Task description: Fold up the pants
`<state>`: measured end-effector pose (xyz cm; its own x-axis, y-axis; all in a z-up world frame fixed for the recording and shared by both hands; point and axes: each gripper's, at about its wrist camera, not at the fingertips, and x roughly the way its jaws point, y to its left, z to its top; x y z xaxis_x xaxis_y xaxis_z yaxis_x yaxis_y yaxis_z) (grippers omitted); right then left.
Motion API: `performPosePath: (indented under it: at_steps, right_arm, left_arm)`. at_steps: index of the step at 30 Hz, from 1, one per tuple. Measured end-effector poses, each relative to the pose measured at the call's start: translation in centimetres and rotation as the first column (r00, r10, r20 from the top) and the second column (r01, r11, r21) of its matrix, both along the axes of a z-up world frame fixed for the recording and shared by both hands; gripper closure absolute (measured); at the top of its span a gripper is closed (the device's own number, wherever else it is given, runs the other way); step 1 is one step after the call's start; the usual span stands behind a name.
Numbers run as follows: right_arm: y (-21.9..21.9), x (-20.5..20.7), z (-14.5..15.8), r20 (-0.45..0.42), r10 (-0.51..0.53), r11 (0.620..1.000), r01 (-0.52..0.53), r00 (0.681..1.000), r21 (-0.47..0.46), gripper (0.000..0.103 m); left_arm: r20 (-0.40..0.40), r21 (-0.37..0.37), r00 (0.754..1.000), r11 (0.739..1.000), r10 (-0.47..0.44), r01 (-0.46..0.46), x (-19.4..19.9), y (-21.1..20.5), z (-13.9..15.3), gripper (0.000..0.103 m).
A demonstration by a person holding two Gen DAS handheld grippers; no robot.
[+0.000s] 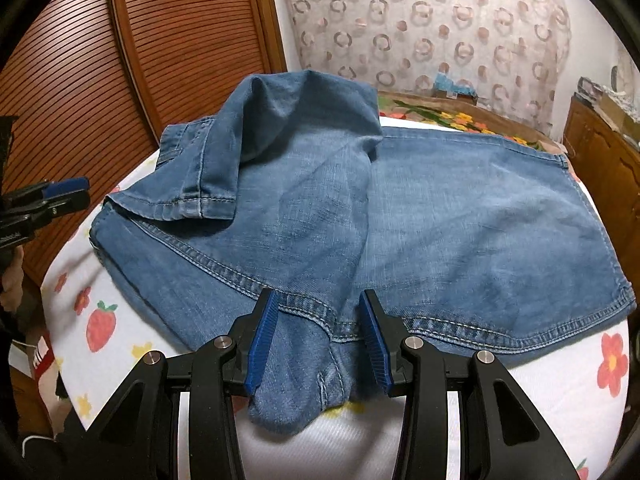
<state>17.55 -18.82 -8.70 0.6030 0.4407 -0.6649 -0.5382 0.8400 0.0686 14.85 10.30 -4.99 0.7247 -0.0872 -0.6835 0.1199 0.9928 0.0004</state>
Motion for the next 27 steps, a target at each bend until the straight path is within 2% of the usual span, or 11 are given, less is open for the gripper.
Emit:
performPosePath:
  at_steps: [2,4,9,18,21,24,26,27]
  right_arm:
    - [0.4,-0.1,-0.1,0.003,-0.001,1.0,0.001,1.0,-0.011,0.059]
    - [0.7,-0.2,-0.2,0.006,-0.002,1.0,0.002,1.0,-0.018,0.059]
    - [0.7,-0.1,-0.3,-0.004,-0.001,1.0,0.001,1.0,-0.021,0.058]
    - [0.7,-0.1,-0.4,-0.01,-0.002,1.0,0.002,1.0,-0.014,0.058]
    - [0.7,-0.2,-0.4,-0.008,-0.003,1.0,0.003,1.0,-0.014,0.058]
    - [0.7,-0.2,-0.4,-0.006,-0.003,1.0,0.003,1.0,-0.016,0.058]
    - [0.7,-0.2,-0.4,-0.006,-0.003,1.0,0.003,1.0,-0.016,0.058]
    - [0.7,-0.2,-0.4,-0.007,-0.003,1.0,0.003,1.0,-0.016,0.058]
  left_arm:
    - [0.009,-0.008,1.0,1.0,-0.019,0.019,0.3,-0.7,0.1,0.034]
    - [0.012,-0.021,0.999,0.999,-0.04,0.041,0.8,-1.5,0.2,0.032]
    - [0.015,-0.022,0.994,0.994,-0.111,0.111,2.5,-4.9,-0.3,0.032]
    - [-0.046,-0.032,0.983,0.983,-0.18,0.178,6.4,-8.9,-1.9,0.033]
    - [-0.077,0.021,0.982,0.984,-0.174,0.176,7.4,-10.1,-2.7,0.035]
    - [-0.086,0.126,0.983,0.977,-0.163,0.173,7.8,-10.8,-3.3,0.053]
    - [-0.086,0.142,0.984,0.975,-0.158,0.169,7.8,-10.2,-3.2,0.074]
    - [-0.081,0.138,0.985,0.977,-0.154,0.164,7.7,-9.6,-2.9,0.078]
